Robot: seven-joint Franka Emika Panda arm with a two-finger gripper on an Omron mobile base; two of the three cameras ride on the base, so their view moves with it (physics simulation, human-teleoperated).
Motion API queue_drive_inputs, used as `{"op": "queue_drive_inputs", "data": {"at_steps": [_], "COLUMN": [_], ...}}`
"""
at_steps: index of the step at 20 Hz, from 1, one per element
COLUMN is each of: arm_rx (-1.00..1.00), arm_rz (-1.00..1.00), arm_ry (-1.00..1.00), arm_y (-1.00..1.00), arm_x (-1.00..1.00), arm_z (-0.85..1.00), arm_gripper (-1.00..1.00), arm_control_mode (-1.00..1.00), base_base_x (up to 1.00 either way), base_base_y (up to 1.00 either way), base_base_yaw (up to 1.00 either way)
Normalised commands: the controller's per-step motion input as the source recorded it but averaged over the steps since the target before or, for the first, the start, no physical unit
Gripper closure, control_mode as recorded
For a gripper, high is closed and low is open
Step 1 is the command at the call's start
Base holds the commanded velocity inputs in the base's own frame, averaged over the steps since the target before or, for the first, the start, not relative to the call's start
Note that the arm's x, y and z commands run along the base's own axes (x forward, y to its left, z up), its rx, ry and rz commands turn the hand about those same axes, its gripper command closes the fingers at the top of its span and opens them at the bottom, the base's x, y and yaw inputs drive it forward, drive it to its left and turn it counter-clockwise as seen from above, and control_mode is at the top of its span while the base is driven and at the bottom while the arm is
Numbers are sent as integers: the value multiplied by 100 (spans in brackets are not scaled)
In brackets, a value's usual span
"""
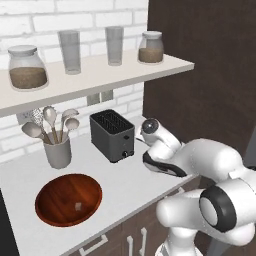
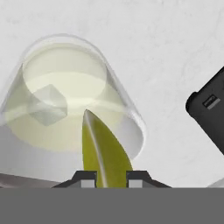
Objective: Grab a lemon wedge from the fridge and one ice cube from the ice bowl, and put them in the glass of lemonade.
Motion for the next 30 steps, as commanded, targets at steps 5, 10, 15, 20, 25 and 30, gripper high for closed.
{"op": "queue_drive_inputs", "data": {"at_steps": [5, 10, 15, 20, 25, 30], "arm_rx": [-2, -1, 0, 0, 0, 3], "arm_rz": [0, 0, 0, 0, 0, 0], "arm_ry": [0, 0, 0, -1, -9, -19], "arm_y": [0, 0, 0, 0, 13, 39], "arm_x": [18, -32, -13, -8, -53, -67], "arm_z": [-21, 4, 9, 34, 66, 85], "arm_gripper": [100, -100, -100, -100, -100, -100], "arm_control_mode": [-100, -100, -100, -100, -100, -100], "base_base_x": [0, 0, 0, 0, 0, 0], "base_base_y": [0, 0, 0, 0, 0, 0], "base_base_yaw": [0, 0, 0, 0, 0, 0]}}
